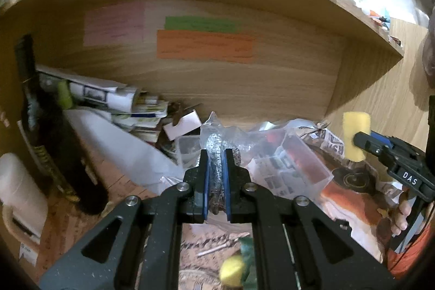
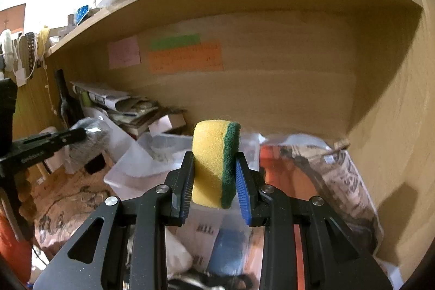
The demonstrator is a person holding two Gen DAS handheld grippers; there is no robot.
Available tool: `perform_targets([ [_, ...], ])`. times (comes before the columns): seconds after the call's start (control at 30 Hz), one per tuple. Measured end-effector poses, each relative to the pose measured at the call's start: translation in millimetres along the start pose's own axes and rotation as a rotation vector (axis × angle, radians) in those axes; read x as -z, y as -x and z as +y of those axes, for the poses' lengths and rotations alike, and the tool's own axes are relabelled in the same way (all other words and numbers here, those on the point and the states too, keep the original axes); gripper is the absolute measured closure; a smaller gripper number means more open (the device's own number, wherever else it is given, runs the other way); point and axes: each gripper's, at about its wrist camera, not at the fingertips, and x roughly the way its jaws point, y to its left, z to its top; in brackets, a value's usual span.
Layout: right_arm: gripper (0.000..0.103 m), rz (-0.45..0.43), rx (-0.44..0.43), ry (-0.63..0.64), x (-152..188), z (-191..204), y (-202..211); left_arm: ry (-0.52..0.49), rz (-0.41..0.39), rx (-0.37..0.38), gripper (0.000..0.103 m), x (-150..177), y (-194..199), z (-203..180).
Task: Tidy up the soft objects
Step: 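Carry both items over the clear box and open both tools to drop them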
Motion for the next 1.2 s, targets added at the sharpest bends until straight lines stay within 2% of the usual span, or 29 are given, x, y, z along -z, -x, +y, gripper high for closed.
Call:
perform_targets([
  [0.23, 0.076, 0.038, 0.009, 0.031, -9, -1, -33, 0.020, 0.055, 0.007, 0.095, -11, -43, -6],
  [0.67, 0.076, 0.245, 0.008, 0.024, 11, -11, -105, -0.041, 0.253, -0.028, 0.095, 6, -123, -14],
  [0.83, 0.076, 0.320, 0.015, 0.022, 22, -13, -126, -0.071, 0.305, -0.033, 0.095, 16, -139, -21],
  [1.03, 0.076, 0.357, 0.017, 0.032, 29, -11, -135, -0.083, 0.342, -0.029, 0.095, 20, -144, -24],
  [1.13, 0.074, 0.362, 0.019, 0.045, 29, -9, -134, -0.080, 0.343, -0.022, 0.086, 17, -141, -24],
  [1.2, 0.068, 0.358, 0.020, 0.050, 28, -9, -134, -0.073, 0.332, -0.020, 0.076, 14, -140, -22],
])
